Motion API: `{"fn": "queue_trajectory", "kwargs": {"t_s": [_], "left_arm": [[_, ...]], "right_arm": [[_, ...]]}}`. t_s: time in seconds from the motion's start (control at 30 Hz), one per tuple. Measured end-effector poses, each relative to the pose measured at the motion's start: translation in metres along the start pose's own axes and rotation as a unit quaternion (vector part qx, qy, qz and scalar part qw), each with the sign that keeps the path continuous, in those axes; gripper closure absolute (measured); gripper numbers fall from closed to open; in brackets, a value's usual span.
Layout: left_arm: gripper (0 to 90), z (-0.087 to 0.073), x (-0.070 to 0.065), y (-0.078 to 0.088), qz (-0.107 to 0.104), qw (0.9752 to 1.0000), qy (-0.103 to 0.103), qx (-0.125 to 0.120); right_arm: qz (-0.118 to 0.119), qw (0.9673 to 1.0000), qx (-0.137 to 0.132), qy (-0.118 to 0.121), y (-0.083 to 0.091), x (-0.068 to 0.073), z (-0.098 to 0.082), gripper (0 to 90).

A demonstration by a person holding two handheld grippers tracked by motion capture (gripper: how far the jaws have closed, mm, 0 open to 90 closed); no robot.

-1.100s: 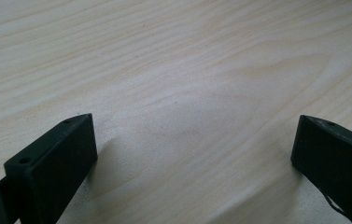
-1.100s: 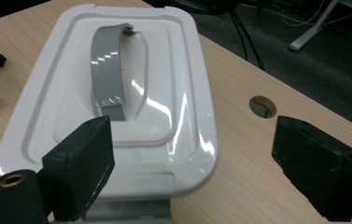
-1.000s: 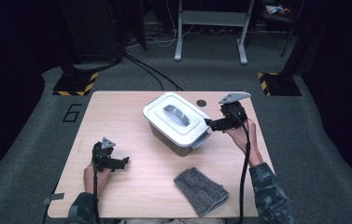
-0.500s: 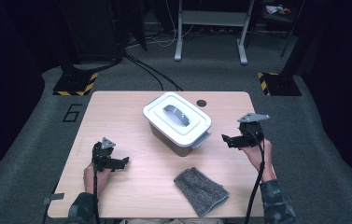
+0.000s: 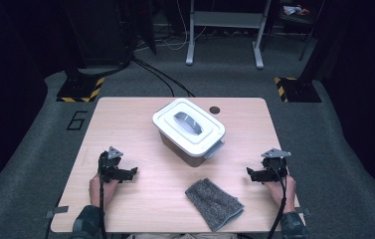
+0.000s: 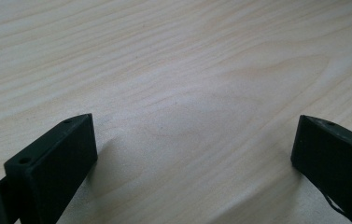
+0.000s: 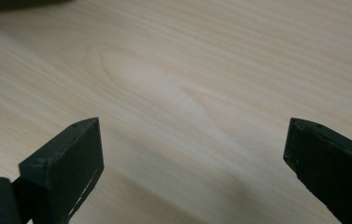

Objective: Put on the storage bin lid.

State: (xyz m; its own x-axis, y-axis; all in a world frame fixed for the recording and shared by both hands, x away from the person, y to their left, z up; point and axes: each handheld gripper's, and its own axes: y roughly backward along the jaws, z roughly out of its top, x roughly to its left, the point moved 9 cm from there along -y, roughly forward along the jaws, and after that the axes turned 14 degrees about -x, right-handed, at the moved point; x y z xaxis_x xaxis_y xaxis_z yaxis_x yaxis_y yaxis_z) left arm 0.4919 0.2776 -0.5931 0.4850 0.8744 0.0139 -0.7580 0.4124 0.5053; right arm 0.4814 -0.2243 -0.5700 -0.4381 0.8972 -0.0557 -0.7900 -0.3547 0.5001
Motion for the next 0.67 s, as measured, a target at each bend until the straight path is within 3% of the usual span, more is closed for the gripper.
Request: {"fn": "queue_trajectory", "kwargs": {"t_s": [0.2, 0.47, 0.67], "left_arm": [[0.0, 0.000, 0.000, -0.001, 0.002, 1.0000, 0.000, -0.003], [0.0, 0.000, 0.000, -0.001, 0.002, 1.0000, 0.000, -0.003], [0.0, 0.000, 0.000, -0.001, 0.002, 1.0000, 0.000, -0.003]], "right_arm": [[0.006, 0.9999, 0.010, -0.004, -0.006, 0.001, -0.019, 2.5], [0.014, 0.9996, 0.001, -0.023, -0.007, -0.001, -0.020, 2.0], [0.014, 0.9996, 0.000, -0.024, -0.007, -0.001, -0.021, 1.4]]}}
